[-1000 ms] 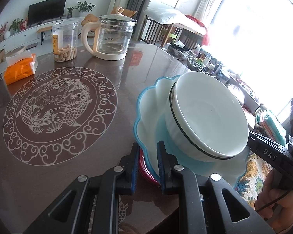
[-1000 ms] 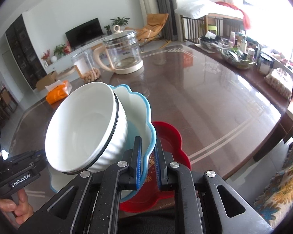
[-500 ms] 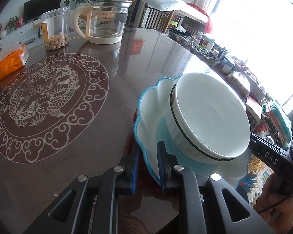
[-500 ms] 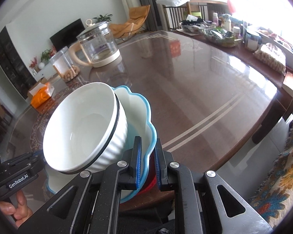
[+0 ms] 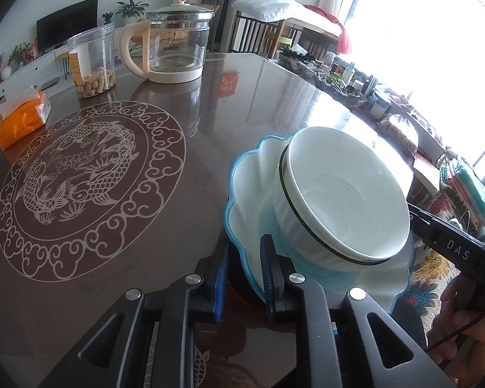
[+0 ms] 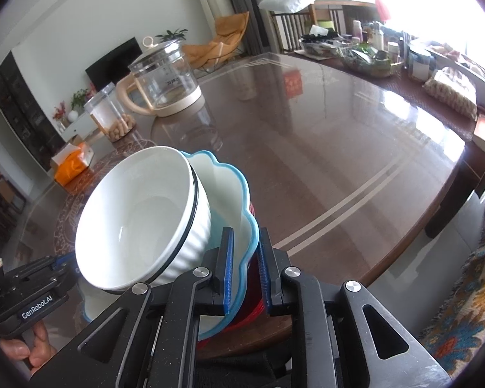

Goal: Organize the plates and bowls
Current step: 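Lower the bowl stack onto the red plates and open the right gripper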

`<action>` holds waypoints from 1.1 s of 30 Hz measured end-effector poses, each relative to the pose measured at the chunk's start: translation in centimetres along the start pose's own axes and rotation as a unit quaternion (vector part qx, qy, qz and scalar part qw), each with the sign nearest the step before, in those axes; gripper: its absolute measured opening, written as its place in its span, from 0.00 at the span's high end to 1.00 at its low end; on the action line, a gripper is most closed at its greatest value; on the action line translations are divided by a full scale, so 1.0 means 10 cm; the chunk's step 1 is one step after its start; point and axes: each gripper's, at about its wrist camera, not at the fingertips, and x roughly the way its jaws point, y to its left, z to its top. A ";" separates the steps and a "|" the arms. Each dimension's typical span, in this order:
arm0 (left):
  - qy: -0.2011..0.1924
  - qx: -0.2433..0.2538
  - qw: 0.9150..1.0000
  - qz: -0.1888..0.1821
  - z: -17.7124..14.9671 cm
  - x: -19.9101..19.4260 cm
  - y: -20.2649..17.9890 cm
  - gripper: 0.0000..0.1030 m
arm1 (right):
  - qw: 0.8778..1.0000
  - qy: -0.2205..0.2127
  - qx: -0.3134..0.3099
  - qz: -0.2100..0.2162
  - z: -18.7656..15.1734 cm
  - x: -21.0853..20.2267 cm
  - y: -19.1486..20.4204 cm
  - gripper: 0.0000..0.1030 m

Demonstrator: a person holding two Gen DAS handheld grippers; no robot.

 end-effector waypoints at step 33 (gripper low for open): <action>-0.127 -0.055 0.986 0.087 -0.48 -1.66 -0.20 0.00 | 0.992 -0.063 -0.013 -0.107 -0.75 -1.57 0.56 0.31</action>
